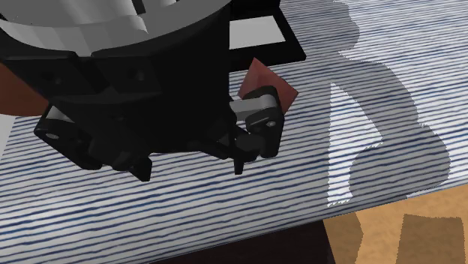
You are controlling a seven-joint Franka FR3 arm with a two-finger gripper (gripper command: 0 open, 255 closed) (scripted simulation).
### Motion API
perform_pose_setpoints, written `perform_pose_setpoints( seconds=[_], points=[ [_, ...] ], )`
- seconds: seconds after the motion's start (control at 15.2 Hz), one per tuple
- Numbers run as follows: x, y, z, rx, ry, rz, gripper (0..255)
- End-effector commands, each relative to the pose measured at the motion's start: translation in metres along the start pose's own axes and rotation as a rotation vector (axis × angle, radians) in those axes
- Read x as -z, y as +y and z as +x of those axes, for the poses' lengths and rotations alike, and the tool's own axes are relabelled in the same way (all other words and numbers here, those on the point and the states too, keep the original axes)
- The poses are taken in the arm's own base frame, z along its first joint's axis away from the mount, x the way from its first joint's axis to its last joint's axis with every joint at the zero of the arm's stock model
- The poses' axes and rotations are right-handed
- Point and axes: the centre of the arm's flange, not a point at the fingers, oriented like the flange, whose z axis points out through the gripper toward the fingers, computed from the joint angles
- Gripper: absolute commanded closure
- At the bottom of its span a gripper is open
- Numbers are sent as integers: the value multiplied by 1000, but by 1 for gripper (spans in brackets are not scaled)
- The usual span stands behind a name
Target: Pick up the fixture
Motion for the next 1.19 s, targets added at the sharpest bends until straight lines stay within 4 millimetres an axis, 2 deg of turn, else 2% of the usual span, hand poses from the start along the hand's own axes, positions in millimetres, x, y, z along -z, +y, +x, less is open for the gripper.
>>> perform_pose_setpoints(
  seconds=[0.0, 0.59, 1.12],
  points=[
    [0, 0, 0, 0, 0, 0, 0],
    [-32, 70, 85, 159, 22, -18, 0],
    [-59, 120, 169, 301, 42, -34, 0]
  ],
)
